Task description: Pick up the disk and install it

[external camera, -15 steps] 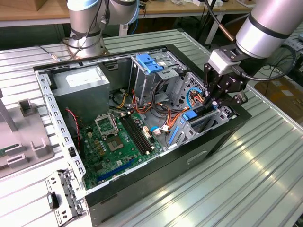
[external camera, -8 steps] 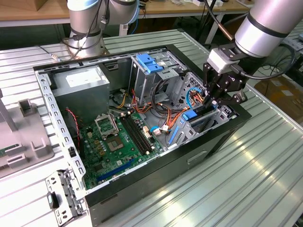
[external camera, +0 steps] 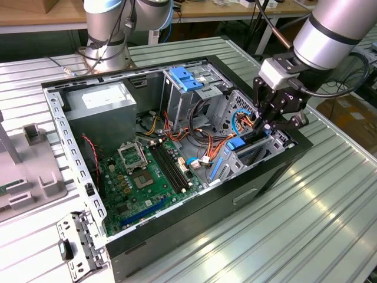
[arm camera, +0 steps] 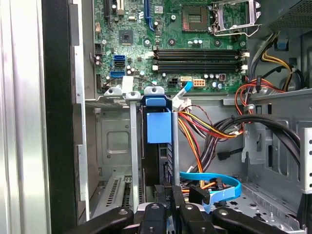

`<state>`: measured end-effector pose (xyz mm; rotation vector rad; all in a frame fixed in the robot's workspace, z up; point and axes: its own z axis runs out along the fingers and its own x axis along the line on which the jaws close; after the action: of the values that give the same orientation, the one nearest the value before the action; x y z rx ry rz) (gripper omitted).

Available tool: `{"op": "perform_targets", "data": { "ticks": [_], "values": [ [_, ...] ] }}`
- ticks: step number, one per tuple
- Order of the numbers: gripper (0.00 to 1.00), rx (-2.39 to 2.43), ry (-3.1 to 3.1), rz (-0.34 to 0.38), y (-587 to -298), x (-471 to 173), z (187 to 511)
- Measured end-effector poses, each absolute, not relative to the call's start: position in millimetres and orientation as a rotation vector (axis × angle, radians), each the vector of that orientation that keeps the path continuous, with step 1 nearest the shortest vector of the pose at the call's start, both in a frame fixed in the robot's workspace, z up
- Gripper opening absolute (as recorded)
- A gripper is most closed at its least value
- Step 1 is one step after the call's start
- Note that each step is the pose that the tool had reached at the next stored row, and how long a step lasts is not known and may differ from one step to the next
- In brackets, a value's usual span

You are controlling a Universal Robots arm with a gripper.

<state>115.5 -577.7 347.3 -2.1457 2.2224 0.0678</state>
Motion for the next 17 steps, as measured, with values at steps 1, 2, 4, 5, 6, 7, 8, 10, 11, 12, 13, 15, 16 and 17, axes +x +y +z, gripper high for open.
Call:
{"op": "perform_targets", "data": {
  "ticks": [1,2,4,5,6,7,8,10,11,12,13,15,16,17],
  "values": [
    [0.17,-2.142,2.219,0.075,-578,115,347],
    [0.17,-2.138,2.215,0.084,-578,115,347],
    [0.17,-2.131,2.208,0.099,-578,115,347],
    [0.17,-2.128,2.205,0.105,-579,115,347],
    [0.17,-2.126,2.203,0.109,-580,116,347],
    [0.17,-2.125,2.201,0.112,-581,115,347],
    [0.17,-2.124,2.2,0.114,-583,115,347],
    [0.17,-2.123,2.199,0.116,-585,115,347],
    [0.17,-2.122,2.199,0.117,-586,115,347],
    [0.17,-2.122,2.198,0.118,-586,115,347],
    [0.17,-2.122,2.198,0.119,-586,115,347],
    [0.17,-2.121,2.197,0.12,-587,115,347],
    [0.17,-2.121,2.197,0.12,-588,115,347],
    [0.17,-2.121,2.197,0.121,-588,115,346]
  ]
}}
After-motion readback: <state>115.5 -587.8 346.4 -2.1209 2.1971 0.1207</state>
